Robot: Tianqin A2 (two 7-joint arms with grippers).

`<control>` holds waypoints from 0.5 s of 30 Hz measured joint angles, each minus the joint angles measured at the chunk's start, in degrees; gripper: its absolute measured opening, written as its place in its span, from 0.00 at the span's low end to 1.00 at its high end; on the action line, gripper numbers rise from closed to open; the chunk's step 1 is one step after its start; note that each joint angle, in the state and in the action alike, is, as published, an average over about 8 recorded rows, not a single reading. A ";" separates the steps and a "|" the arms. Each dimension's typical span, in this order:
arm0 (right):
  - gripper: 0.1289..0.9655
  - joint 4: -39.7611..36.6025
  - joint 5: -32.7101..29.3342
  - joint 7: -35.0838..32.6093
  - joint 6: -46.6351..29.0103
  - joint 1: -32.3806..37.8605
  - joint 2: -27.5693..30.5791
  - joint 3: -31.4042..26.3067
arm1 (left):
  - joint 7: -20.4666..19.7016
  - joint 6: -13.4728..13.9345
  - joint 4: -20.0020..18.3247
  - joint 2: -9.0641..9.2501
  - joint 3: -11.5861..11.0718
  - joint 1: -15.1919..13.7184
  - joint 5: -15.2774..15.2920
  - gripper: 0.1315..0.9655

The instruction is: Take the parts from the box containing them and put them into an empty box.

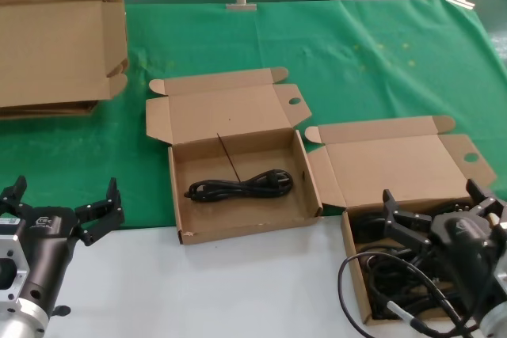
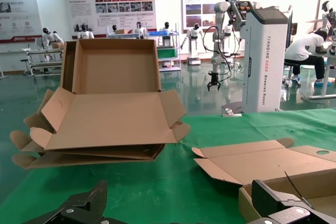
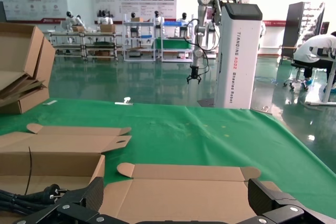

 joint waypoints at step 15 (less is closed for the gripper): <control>1.00 0.00 0.00 0.00 0.00 0.00 0.00 0.00 | 0.00 0.00 0.00 0.00 0.00 0.00 0.00 1.00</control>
